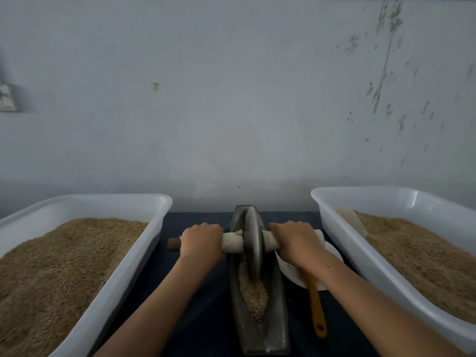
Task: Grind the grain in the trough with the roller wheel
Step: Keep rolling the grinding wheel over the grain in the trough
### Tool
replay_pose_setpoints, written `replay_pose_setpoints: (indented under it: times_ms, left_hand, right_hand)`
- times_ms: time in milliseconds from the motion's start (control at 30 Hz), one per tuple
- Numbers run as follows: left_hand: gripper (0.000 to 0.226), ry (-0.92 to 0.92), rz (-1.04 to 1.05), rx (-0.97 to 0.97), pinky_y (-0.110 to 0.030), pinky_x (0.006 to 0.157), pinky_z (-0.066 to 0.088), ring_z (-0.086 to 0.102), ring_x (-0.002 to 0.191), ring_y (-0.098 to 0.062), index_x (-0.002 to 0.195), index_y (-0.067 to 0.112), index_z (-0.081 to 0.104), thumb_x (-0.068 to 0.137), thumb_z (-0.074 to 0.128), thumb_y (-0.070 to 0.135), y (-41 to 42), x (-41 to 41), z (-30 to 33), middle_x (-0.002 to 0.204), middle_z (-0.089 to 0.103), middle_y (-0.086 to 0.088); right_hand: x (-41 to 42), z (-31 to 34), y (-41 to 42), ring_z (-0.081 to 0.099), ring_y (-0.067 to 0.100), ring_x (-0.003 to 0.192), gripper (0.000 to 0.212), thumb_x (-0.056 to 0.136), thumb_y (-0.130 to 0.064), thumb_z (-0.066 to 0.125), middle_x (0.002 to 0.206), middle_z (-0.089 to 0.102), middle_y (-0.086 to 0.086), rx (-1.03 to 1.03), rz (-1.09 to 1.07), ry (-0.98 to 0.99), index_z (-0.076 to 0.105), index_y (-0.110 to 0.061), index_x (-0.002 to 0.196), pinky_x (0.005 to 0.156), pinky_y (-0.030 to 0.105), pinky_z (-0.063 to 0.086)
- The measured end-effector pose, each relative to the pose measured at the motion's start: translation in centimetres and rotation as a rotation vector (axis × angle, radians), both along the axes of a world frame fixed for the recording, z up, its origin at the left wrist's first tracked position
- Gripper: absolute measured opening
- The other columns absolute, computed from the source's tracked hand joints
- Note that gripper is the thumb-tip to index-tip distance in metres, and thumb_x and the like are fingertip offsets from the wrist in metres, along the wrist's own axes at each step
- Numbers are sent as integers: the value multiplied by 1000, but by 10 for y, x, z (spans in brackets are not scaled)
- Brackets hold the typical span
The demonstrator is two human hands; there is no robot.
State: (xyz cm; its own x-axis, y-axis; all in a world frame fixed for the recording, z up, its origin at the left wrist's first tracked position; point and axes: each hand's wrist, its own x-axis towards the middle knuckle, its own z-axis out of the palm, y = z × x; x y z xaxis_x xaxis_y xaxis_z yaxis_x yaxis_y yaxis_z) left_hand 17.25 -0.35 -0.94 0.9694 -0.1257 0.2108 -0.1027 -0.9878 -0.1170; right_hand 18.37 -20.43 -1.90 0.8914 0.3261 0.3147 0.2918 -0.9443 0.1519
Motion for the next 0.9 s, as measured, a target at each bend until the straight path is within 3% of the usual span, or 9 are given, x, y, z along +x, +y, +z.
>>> replay_pose_setpoints:
  times_ms: [167, 433, 700, 900]
  left_hand:
    - [28, 52, -33, 45, -30, 76, 42, 59, 97, -19, 113, 19, 57, 87, 58, 27, 7, -8, -1, 107, 62, -1]
    - [40, 249, -49, 66, -29, 75, 41, 60, 97, -18, 119, 18, 55, 82, 67, 31, 7, -5, 10, 108, 62, -1]
    - [22, 19, -22, -14, -28, 72, 37, 58, 95, -18, 110, 21, 56, 88, 57, 27, 5, -1, -2, 105, 62, 0]
    - [20, -61, -54, -50, -26, 71, 36, 58, 93, -16, 109, 23, 54, 90, 55, 29, 8, -4, -8, 103, 61, 2]
  right_hand:
    - [-14, 1, -2, 61, 26, 91, 19, 84, -18, 53, 97, 63, 2, -36, 36, 5, 49, -25, 102, 66, 31, 30]
    - [-15, 16, -6, 60, 19, 82, 26, 81, -18, 60, 94, 64, 0, -77, 28, 334, 58, -24, 106, 59, 27, 35]
    - [-15, 0, 2, 61, 24, 93, 22, 91, -17, 49, 102, 64, 1, 9, -8, 11, 47, -23, 112, 68, 29, 31]
    - [-17, 2, 3, 61, 23, 92, 21, 91, -17, 51, 102, 64, 1, 14, -19, 0, 47, -22, 112, 68, 29, 32]
